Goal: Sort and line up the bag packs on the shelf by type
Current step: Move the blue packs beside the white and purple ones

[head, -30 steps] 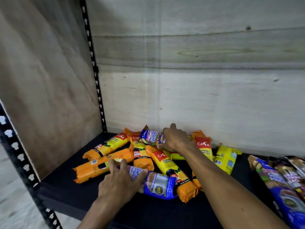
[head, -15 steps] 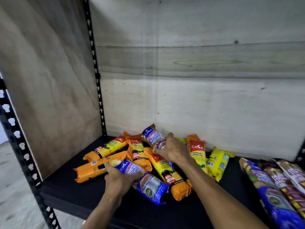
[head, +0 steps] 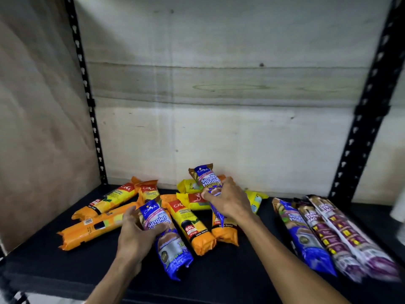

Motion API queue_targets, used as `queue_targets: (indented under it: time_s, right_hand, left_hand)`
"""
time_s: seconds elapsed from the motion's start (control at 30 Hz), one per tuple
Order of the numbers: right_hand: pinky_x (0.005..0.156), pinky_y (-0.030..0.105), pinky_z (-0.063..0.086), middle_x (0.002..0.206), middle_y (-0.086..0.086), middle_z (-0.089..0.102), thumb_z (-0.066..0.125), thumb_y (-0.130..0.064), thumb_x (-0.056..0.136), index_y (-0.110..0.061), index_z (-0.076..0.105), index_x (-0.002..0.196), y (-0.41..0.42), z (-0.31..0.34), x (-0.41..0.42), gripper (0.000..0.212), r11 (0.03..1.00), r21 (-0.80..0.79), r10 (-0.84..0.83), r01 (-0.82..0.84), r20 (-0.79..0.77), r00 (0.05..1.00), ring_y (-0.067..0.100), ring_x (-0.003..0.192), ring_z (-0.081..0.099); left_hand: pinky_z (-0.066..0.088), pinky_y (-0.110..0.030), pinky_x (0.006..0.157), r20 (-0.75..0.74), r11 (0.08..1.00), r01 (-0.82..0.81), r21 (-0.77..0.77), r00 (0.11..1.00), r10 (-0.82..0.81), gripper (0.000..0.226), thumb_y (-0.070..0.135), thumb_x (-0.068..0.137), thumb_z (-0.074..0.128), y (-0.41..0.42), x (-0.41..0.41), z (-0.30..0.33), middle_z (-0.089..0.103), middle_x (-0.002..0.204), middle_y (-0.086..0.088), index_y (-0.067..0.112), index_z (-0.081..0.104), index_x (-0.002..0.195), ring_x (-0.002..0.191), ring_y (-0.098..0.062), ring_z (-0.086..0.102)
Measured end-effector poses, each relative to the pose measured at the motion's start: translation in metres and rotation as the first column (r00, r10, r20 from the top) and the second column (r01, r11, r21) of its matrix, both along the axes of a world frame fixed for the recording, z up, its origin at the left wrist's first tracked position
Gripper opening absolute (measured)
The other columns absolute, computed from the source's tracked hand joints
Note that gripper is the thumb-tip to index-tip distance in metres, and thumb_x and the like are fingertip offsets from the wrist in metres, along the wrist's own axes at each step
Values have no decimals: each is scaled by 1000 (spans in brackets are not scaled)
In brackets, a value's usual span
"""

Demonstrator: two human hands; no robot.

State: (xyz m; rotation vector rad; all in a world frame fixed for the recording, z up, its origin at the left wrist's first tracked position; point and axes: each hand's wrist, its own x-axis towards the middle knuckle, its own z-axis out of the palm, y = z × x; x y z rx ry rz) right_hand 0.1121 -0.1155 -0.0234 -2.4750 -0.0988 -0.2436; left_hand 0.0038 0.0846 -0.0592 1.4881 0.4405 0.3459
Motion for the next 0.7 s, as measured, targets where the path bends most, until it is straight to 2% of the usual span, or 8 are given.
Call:
queue_targets:
  time_s: [0.07, 0.13, 0.2, 0.3, 0.43, 0.5, 0.6, 0.7]
  right_hand:
    - [57, 29, 53, 111, 2, 66, 66, -65, 79, -17, 43, 118, -17, 3, -5, 67, 999, 9, -35, 36, -20, 999, 18, 87, 68]
    - [47, 23, 40, 111, 3, 66, 66, -63, 81, -16, 43, 119, -35, 5, -13, 65, 997, 21, -75, 76, -34, 997, 16, 80, 61]
    - [45, 23, 32, 107, 2, 63, 65, -61, 84, -15, 42, 122, -54, 7, -22, 64, 992, 11, -122, 123, -48, 991, 16, 76, 55]
    - [54, 29, 38, 104, 1, 64, 62, -63, 83, -14, 44, 116, -83, 7, -31, 62, 980, -19, -196, 196, -34, 980, 22, 80, 56]
    - [68, 33, 40, 113, 8, 67, 62, -65, 80, -12, 46, 114, -122, 5, -38, 65, 957, -25, -291, 290, -42, 956, 30, 102, 64]
    - [70, 33, 40, 113, 8, 67, 61, -67, 80, -11, 48, 117, -139, 6, -42, 67, 947, -23, -321, 320, -41, 946, 30, 103, 63]
    - [71, 34, 41, 111, 6, 66, 59, -66, 82, -12, 53, 118, -160, 8, -47, 65, 937, -8, -349, 349, -38, 936, 27, 92, 60]
    - [67, 33, 38, 99, 2, 60, 59, -65, 83, -14, 53, 114, -172, 10, -53, 60, 932, -22, -362, 361, -64, 930, 23, 79, 52]
  left_hand:
    - [57, -54, 84, 41, 999, 26, 41, 999, -27, 99, 7, 69, 85, -10, 1, 3, 55, 121, 1, 29, 27, 146, 95, -25, 67]
    - [57, -51, 86, 67, 995, 78, 65, 994, -82, 90, 7, 71, 84, -27, 5, 8, 51, 119, 6, 27, 31, 140, 91, -18, 66]
    - [58, -50, 82, 89, 985, 151, 79, 983, -158, 76, 4, 74, 81, -46, 13, 12, 52, 111, 11, 25, 34, 130, 88, -15, 66]
    - [60, -51, 79, 62, 954, 261, 147, 960, -272, 58, 5, 75, 81, -80, 28, 14, 59, 101, 12, 20, 44, 116, 85, -18, 70]
    - [61, -48, 75, -14, 889, 379, 258, 921, -389, 44, 11, 73, 84, -132, 51, 9, 73, 101, -5, 28, 54, 100, 79, -25, 75]
    - [62, -40, 73, -41, 850, 421, 316, 902, -431, 42, 15, 74, 83, -157, 60, 9, 74, 98, -7, 30, 54, 100, 77, -22, 75]
    - [60, -30, 69, -43, 812, 451, 372, 882, -470, 45, 17, 76, 82, -188, 73, 9, 72, 106, -6, 20, 56, 112, 80, -18, 72]
    - [60, -33, 76, -52, 765, 468, 441, 865, -499, 47, 18, 77, 82, -210, 85, 7, 64, 110, -2, 15, 58, 117, 91, -19, 69]
